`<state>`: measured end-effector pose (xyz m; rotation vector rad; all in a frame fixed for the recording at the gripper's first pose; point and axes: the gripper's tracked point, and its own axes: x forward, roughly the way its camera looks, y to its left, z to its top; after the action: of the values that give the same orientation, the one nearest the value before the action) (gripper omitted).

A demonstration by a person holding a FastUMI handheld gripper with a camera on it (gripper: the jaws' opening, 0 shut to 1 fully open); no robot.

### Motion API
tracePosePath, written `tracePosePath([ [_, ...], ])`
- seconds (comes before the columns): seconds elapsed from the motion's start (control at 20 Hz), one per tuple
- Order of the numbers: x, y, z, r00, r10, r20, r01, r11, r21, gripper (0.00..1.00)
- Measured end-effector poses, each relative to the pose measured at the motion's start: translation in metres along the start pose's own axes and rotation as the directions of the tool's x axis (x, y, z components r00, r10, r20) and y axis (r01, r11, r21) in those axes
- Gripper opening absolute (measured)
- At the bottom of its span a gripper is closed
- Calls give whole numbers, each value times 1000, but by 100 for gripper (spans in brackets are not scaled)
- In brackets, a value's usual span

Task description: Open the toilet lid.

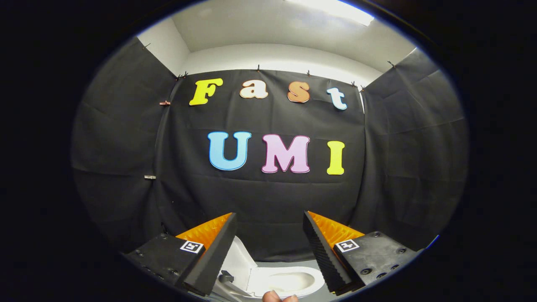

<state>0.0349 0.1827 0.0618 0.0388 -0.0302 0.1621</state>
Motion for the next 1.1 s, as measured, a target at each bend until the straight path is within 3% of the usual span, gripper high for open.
tracePosePath([
  [1.1, -3, 2, 1, 1000, -1, -14, 1, 1000, 13, 98],
])
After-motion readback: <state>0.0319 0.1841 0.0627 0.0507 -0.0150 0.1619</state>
